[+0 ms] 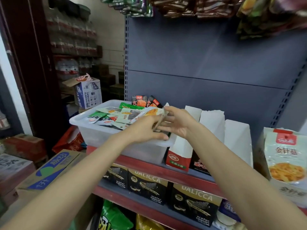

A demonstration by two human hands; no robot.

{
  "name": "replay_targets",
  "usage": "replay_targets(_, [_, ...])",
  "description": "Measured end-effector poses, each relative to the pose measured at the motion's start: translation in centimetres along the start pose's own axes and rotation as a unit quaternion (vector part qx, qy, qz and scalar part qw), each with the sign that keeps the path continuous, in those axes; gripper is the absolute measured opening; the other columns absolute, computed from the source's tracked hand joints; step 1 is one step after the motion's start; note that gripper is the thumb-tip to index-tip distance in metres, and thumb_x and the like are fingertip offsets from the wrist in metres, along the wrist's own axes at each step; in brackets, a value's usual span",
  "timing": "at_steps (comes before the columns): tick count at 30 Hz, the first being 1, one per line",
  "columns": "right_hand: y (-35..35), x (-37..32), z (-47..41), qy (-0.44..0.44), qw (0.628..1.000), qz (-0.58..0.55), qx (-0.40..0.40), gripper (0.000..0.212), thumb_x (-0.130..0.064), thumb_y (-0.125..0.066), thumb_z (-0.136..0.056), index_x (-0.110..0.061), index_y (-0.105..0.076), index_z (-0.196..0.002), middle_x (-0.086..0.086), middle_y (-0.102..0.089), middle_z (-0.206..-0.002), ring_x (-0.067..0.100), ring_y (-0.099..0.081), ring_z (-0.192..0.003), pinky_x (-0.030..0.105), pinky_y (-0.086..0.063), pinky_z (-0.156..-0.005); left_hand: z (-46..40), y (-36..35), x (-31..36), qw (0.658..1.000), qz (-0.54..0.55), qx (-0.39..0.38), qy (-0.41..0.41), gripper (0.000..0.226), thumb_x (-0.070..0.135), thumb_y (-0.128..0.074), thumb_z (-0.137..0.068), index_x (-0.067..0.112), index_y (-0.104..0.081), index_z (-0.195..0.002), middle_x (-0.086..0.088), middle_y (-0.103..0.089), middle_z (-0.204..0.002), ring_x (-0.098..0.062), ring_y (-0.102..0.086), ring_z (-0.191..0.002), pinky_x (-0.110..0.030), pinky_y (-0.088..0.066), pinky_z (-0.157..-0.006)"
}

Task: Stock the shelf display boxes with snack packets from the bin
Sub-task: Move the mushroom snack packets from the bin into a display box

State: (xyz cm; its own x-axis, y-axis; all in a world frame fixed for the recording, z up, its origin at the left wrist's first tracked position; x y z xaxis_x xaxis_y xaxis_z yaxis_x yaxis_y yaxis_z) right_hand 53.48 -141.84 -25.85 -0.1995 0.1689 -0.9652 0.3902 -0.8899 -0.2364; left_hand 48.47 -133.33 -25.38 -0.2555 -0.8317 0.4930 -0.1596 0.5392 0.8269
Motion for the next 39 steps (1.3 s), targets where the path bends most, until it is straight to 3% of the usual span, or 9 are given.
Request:
replay_targets(3, [2.1, -1.2, 1.4, 0.042, 0.999, 0.019, 0.001, 0.015, -0.011, -0.052, -0.095, 0.002, -0.058, -0.099, 0.018, -0.064, -0.088, 0.025, -0.064, -0.077, 0.040, -0.058, -0.071, -0.2, -1.8, 1.5, 0.998, 0.012, -0.060, -0.029, 0.086, 0.038, -0.073, -0.079, 0.022, -0.025, -0.149, 0.010, -0.023, -0.155, -0.006, -0.022, -0.141, -0.025, -0.024, -0.114])
replay_targets(8, [8.7, -3.3, 4.6, 0.116, 0.983, 0.097, 0.101, 0.020, 0.001, -0.041, -0.094, -0.004, -0.060, -0.101, 0.014, -0.067, -0.097, 0.025, -0.064, -0.084, 0.041, -0.053, -0.081, -1.7, -1.5, 5.4, 0.991, 0.125, 0.020, -0.044, 0.051, 0.014, -0.061, -0.089, 0.016, -0.046, -0.138, 0.009, -0.034, -0.150, -0.008, -0.041, -0.130, -0.021, -0.031, -0.104])
replay_targets(12, [15.1, -5.3, 8.5, 0.167, 0.959, 0.159, 0.164, 0.013, -0.011, -0.051, -0.094, -0.016, -0.063, -0.091, 0.002, -0.070, -0.087, 0.017, -0.066, -0.076, 0.034, -0.053, -0.072, -3.5, -3.0, 8.9, 0.993, -0.066, 0.067, -0.071, 0.084, 0.038, -0.071, -0.080, 0.021, -0.026, -0.147, 0.001, -0.026, -0.154, -0.020, -0.021, -0.142, -0.032, -0.018, -0.114])
replay_targets(15, [18.6, -5.6, 11.1, 0.184, 0.958, 0.137, 0.171, 0.010, -0.016, -0.057, -0.092, -0.011, -0.064, -0.087, 0.004, -0.070, -0.080, 0.018, -0.065, -0.070, 0.029, -0.052, -0.061, -4.3, -5.6, 11.3, 0.998, 0.013, 0.024, -0.055, 0.071, 0.038, -0.075, -0.076, 0.020, -0.040, -0.136, 0.004, -0.051, -0.129, -0.019, -0.043, -0.125, -0.030, -0.036, -0.100])
replay_targets(18, [21.9, -5.7, 13.2, 0.197, 0.963, 0.045, 0.178, 0.013, -0.020, -0.060, -0.091, -0.010, -0.066, -0.086, 0.002, -0.072, -0.075, 0.013, -0.067, -0.065, 0.023, -0.052, -0.055, -4.9, -6.9, 14.1, 0.991, 0.082, 0.078, -0.077, 0.026, 0.029, -0.075, -0.078, 0.022, -0.052, -0.087, 0.014, -0.054, -0.078, -0.014, -0.056, -0.082, -0.013, -0.035, -0.060])
replay_targets(21, [25.1, -5.9, 15.1, 0.223, 0.957, -0.026, 0.182, 0.007, -0.014, -0.059, -0.091, -0.011, -0.064, -0.090, 0.000, -0.073, -0.079, 0.011, -0.068, -0.071, 0.021, -0.053, -0.058, -5.3, -8.5, 16.6, 0.980, 0.152, 0.108, -0.068, 0.031, 0.027, -0.075, -0.078, 0.023, -0.045, -0.073, 0.008, -0.056, -0.075, -0.010, -0.054, -0.071, -0.019, -0.042, -0.060])
replay_targets(30, [31.7, -8.3, 20.0, 0.307, 0.906, 0.057, 0.285, 0.022, 0.001, -0.049, -0.093, -0.018, -0.051, -0.105, -0.001, -0.066, -0.097, 0.011, -0.067, -0.086, 0.031, -0.057, -0.072, -7.2, -14.0, 22.3, 0.985, 0.132, 0.102, -0.034, 0.026, 0.016, -0.070, -0.081, 0.015, -0.056, -0.103, -0.001, -0.061, -0.104, -0.019, -0.058, -0.092, -0.038, -0.051, -0.081])
replay_targets(35, [32.9, -10.0, 20.4, 0.350, 0.867, 0.194, 0.296, 0.022, -0.003, -0.050, -0.093, -0.025, -0.048, -0.091, 0.004, -0.066, -0.106, 0.017, -0.065, -0.099, 0.037, -0.058, -0.077, -8.3, -15.8, 22.7, 0.996, 0.069, 0.054, -0.020, 0.069, 0.009, -0.071, -0.081, 0.012, -0.037, -0.140, -0.006, -0.045, -0.140, -0.024, -0.043, -0.126, -0.034, -0.040, -0.100])
replay_targets(39, [33.0, -9.5, 19.0, 0.327, 0.849, 0.307, 0.281, 0.013, -0.005, -0.053, -0.092, -0.017, -0.049, -0.097, 0.005, -0.066, -0.107, 0.019, -0.064, -0.101, 0.038, -0.057, -0.079, -8.0, -17.1, 23.6, 0.994, 0.103, 0.001, -0.032, 0.071, 0.002, -0.066, -0.082, 0.020, -0.033, -0.143, 0.000, -0.049, -0.139, -0.020, -0.047, -0.125, -0.023, -0.040, -0.084])
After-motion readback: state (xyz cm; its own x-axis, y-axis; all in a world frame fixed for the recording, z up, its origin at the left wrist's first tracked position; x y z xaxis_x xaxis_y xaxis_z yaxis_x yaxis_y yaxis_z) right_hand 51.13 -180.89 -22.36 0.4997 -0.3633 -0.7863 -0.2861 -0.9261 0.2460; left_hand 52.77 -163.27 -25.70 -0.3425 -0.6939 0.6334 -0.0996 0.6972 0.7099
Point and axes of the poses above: each hand's wrist, its own z-axis away from the middle knuckle, its own y-axis out of the back of the hand, x = y × z, the point moved 8 cm from there along -z, towards the middle knuckle
